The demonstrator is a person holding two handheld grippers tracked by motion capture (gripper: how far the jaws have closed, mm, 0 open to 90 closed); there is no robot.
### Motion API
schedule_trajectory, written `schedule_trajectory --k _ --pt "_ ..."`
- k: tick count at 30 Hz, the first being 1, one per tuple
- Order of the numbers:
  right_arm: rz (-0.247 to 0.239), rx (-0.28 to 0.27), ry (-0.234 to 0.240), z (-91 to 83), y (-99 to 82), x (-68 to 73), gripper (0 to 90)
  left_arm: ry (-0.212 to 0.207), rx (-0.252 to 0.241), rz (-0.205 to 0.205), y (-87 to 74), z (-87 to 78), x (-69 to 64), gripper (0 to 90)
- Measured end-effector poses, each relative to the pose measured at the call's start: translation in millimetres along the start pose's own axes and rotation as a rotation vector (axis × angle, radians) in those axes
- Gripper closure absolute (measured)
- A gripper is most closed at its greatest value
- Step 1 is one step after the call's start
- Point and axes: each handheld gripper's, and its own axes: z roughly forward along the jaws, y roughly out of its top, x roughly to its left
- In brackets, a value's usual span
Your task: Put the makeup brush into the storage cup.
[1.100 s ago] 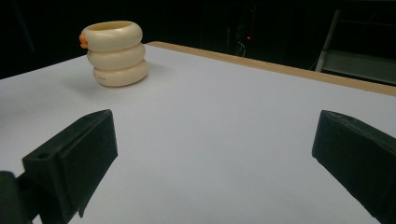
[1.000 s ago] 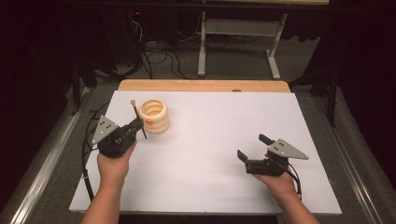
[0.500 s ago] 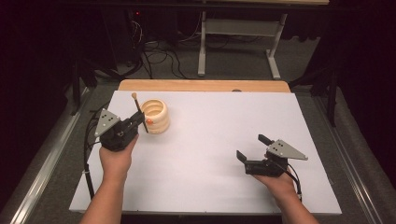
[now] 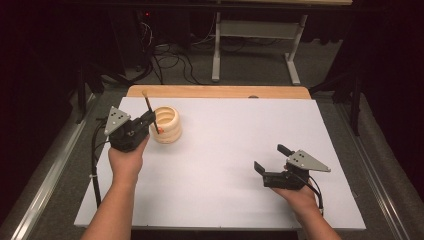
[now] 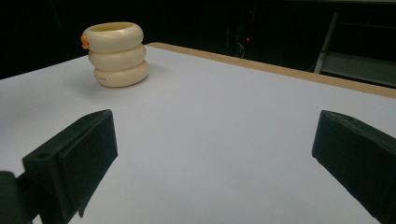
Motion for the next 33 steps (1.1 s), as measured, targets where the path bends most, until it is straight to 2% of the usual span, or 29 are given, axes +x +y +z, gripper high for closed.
schedule_trajectory --k 17,33 --pt "-0.003 -0.004 0.006 1.0 0.4 1.9 1.4 0.028 0.002 0.007 6.2 17.9 0.1 83.7" --pt "-0.004 -0.003 0.006 0.1 0.1 1.7 1.4 0.053 0.015 0.003 6.5 29.4 7.6 83.7"
